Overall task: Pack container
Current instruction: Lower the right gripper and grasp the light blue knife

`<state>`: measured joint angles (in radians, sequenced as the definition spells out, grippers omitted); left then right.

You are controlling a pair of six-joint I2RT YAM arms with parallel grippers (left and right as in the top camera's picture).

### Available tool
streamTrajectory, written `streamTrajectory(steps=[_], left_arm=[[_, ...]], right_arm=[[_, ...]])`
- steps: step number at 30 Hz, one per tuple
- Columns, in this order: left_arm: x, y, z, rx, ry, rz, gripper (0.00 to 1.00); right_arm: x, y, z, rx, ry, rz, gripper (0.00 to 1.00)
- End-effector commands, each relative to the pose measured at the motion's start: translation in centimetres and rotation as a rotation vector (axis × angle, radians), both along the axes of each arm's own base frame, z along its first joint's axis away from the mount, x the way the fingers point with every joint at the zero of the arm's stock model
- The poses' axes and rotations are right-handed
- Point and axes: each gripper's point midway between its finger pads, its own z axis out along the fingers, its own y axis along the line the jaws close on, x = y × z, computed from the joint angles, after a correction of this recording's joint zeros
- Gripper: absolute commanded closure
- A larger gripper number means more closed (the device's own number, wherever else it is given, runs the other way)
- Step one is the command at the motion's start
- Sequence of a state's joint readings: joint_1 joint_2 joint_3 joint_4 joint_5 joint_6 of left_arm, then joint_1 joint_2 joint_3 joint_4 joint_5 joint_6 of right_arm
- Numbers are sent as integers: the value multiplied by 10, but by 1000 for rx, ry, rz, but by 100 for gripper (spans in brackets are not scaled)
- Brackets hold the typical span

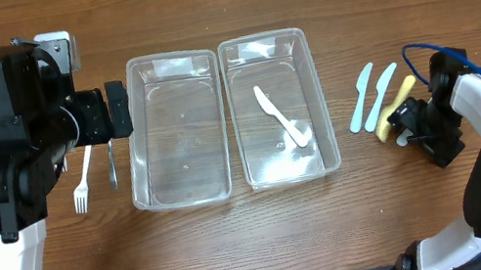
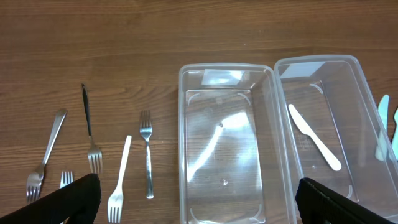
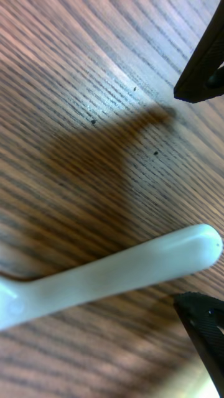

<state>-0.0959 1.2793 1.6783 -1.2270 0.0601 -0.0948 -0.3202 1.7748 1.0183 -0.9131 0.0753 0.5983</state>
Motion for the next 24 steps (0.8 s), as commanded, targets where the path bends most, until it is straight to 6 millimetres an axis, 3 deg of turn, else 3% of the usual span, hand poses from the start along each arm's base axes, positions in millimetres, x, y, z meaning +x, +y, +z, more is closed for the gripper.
streamTrajectory(steps=[1,7,12,15,18,21,24], left_arm=[[1,1,1,4,-4,-6,0],[1,1,1,4,-2,-6,0],[1,1,1,4,-2,-6,0],[1,1,1,4,-2,-6,0],[1,1,1,4,-2,-6,0],[1,1,1,4,-2,-6,0],[1,1,1,4,-2,-6,0]], right_arm=[[-11,0,-13,-11,19,-1,0],[-12,2,-17,-8,13,3,2],[-12,2,-17,-6,12,2,28],[-12,2,-17,-6,12,2,36],[-12,2,-17,-6,13,2,51],[-12,2,-17,-6,12,2,61],[-12,2,-17,-6,12,2,63]])
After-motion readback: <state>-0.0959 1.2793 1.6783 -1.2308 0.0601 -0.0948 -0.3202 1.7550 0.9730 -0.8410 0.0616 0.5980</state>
